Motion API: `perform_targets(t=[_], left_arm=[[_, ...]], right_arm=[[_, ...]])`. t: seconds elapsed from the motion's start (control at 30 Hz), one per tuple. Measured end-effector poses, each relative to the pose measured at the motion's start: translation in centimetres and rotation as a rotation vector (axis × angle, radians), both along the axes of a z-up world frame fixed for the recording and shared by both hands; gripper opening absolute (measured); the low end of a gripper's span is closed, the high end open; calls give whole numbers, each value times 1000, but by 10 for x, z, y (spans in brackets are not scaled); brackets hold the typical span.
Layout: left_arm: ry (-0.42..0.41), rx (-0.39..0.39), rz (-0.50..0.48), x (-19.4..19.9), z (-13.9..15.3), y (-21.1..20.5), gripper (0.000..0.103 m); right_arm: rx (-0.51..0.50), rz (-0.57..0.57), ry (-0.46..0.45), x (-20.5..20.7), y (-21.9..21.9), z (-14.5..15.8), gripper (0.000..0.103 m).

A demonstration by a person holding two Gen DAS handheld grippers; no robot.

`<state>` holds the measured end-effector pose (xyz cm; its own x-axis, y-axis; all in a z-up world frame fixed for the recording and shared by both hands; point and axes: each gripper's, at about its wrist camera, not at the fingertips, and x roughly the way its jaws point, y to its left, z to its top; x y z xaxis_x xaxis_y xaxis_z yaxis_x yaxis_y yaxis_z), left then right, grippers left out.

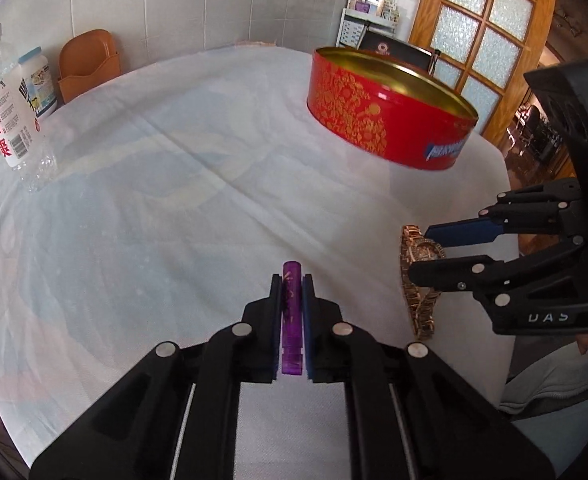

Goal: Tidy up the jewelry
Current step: 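Carry the tube and watch over the tin with both tools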

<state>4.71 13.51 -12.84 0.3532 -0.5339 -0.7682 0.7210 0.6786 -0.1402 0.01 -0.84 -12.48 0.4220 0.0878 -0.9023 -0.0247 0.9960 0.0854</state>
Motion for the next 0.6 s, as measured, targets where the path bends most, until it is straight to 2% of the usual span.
perform_targets(t=[0.1,0.23,0.43,0.6], left_arm=[[-23,-78,32,7,25,-3,10],[-72,-133,41,11,56,-16,10],[-142,-131,58,8,87,-49,10],[-159,-138,150,7,107,-75,10]], right_arm=[[-26,17,-74,2,-8,26,37],[-47,18,-168,1,-25,60,37],[-54,24,-299,-3,-65,102,37],[-16,49,-389,2,-117,126,37]])
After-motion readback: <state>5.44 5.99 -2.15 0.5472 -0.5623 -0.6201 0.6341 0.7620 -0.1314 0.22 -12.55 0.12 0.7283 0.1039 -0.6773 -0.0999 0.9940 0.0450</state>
